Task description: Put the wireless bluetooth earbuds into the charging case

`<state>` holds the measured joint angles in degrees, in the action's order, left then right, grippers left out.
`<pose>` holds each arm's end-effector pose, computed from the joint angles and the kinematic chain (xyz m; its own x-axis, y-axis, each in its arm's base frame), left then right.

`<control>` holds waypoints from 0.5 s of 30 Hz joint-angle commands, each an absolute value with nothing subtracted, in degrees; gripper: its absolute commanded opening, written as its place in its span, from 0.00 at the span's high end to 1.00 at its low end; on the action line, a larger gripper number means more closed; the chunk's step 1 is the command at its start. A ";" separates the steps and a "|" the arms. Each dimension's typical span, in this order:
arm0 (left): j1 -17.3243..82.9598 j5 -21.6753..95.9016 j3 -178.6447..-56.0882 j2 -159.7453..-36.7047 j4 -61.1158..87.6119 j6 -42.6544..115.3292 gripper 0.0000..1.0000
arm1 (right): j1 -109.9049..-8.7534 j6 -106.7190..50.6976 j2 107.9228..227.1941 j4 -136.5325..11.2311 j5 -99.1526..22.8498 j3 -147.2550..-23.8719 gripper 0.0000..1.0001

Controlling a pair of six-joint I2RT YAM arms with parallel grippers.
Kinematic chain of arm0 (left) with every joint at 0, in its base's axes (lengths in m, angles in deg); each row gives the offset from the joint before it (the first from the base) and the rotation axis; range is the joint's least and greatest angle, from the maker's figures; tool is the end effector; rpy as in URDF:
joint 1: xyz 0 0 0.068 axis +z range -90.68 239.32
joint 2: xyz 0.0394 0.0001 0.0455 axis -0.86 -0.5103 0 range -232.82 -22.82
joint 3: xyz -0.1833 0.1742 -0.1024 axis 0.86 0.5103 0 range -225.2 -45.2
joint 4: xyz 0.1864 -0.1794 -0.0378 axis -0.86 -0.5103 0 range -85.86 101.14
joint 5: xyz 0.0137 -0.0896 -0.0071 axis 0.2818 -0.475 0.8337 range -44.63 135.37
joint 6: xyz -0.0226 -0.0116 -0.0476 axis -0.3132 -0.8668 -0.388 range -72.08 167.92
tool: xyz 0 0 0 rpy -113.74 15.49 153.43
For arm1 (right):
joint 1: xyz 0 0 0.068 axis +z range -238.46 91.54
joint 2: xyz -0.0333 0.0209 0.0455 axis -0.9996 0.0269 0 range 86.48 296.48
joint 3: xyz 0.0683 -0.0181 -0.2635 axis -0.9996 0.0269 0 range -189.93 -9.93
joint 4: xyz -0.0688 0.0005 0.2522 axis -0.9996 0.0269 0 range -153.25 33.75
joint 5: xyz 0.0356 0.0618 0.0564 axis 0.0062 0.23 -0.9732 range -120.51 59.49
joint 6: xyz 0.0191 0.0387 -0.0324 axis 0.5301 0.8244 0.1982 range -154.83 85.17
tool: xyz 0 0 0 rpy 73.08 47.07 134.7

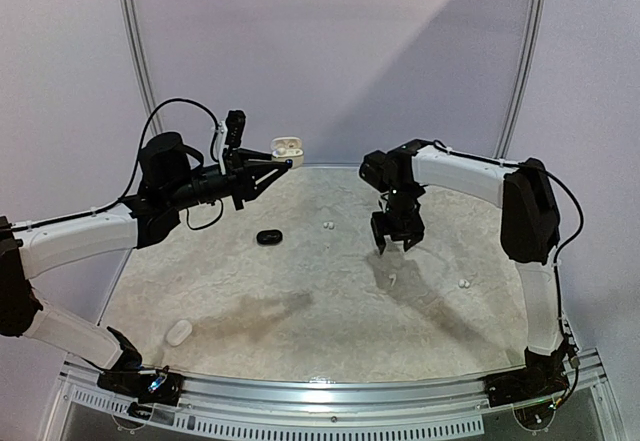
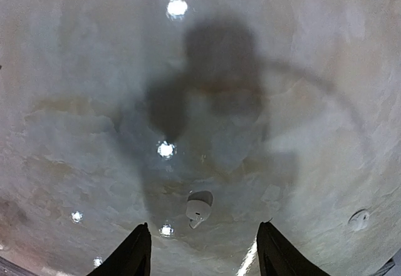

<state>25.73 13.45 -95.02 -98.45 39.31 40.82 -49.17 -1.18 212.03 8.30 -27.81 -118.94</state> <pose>0.2439 -0.1846 0.3208 -0.0783 -0.0737 -0.9942 0.9069 0.4088 -0.1018 0.3331 0.2703 0.2065 -0.9937 -0.0980 -0.0539 -0.0970 0.9951 -0.0208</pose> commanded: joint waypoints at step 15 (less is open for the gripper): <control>25.34 12.60 -94.15 -97.38 39.27 42.17 1.00 | -48.31 -0.23 214.58 1.69 -32.70 -108.81 0.60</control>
<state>25.73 12.99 -94.95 -98.45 39.31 41.31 -48.75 -0.13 213.46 3.32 -32.53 -109.94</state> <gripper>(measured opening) 0.220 0.422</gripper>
